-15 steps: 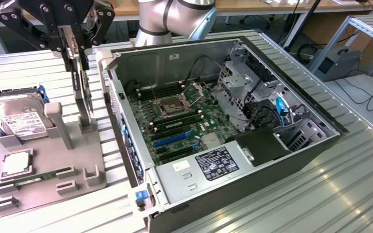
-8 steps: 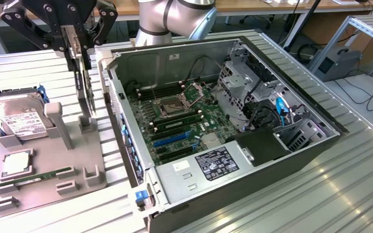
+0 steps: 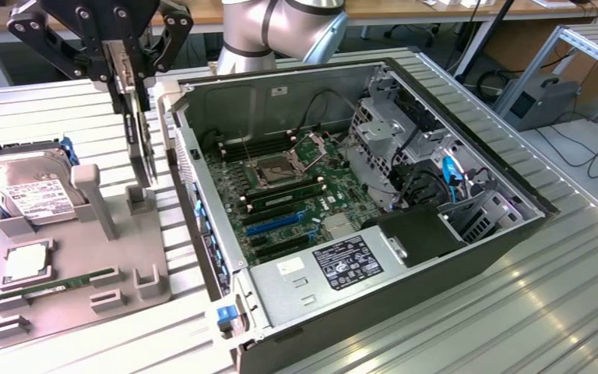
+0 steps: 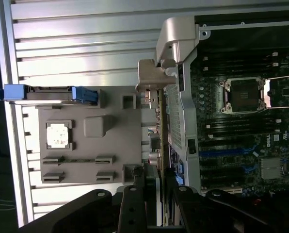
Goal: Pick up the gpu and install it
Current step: 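Pick up the gpu and move the gpu toward the slot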
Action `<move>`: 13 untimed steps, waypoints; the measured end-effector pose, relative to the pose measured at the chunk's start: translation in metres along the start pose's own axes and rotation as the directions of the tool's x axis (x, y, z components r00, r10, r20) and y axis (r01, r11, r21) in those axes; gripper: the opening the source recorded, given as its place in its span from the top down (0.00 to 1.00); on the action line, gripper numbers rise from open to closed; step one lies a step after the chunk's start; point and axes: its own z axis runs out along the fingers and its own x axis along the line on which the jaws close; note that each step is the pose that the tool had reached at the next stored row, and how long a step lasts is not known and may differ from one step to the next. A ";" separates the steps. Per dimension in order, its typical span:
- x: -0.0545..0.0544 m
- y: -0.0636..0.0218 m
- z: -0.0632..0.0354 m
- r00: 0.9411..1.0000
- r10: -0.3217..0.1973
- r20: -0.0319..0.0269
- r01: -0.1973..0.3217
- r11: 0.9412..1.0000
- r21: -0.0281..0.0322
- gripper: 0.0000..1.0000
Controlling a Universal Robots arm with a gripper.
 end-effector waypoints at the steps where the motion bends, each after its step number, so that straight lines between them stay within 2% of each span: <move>1: -0.001 0.0000 0.0000 1.000 0.000 0.000 0.000 1.000 0.000 0.73; 13: -0.004 0.0003 0.0001 1.000 0.000 0.000 0.000 1.000 0.000 0.73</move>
